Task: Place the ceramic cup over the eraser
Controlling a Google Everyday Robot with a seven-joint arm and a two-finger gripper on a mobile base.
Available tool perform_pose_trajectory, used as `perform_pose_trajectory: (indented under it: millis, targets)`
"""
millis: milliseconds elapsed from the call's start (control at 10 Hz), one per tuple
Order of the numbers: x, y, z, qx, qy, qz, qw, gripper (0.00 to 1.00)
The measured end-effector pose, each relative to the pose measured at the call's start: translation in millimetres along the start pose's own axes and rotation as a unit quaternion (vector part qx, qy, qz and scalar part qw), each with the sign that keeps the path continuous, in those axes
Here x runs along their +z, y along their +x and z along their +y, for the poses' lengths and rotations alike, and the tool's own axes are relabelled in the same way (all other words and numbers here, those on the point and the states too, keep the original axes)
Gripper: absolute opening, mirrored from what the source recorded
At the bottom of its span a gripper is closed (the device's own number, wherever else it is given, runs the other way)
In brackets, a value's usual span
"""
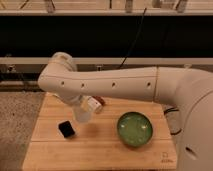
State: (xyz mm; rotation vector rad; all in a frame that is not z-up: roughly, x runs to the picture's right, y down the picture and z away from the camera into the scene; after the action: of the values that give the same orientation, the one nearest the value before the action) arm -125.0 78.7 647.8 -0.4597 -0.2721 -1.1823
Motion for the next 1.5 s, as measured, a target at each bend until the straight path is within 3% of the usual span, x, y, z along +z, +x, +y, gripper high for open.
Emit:
perform_pose_trajectory:
  millis: [400,700,1100,1500]
  targets:
    - [-17,-28,-29,-0.043,0.020,-0.020,0.9987,0.02]
    - [-18,-61,-59,-0.089,0.030,-0.047,0.9945,0.02]
    - [-3,-85,-70,-0.123,0.024,-0.067,0.9899,0.02]
    - [27,-94,-68,-0.126,0.023,-0.064,0.9898,0.02]
